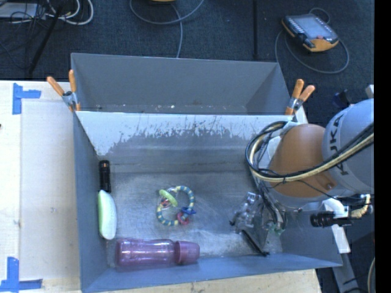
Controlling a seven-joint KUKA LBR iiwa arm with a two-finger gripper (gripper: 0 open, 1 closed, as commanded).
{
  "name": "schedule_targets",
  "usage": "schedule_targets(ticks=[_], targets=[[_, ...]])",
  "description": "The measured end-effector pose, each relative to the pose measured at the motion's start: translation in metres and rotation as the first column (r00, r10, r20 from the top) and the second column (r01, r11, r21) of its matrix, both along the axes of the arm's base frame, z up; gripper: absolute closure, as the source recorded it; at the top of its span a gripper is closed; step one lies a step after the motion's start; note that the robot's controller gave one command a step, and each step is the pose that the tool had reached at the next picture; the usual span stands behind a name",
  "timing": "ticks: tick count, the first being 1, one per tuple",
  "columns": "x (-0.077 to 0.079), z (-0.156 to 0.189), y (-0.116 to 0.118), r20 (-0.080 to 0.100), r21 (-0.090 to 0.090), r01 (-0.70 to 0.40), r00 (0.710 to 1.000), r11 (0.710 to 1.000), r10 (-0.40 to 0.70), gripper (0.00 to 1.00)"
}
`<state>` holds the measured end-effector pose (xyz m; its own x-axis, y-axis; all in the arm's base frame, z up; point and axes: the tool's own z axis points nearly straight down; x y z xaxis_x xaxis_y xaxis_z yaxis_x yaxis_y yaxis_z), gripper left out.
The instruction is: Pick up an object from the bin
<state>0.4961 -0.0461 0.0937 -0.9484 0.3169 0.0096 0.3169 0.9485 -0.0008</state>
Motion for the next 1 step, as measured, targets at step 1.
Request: schedule_targets(ticks=[1], targets=[[0.0027,0.0147,-0.0004,0.011,-0.002,0.000,1.000,1.000,0.000,1.00]])
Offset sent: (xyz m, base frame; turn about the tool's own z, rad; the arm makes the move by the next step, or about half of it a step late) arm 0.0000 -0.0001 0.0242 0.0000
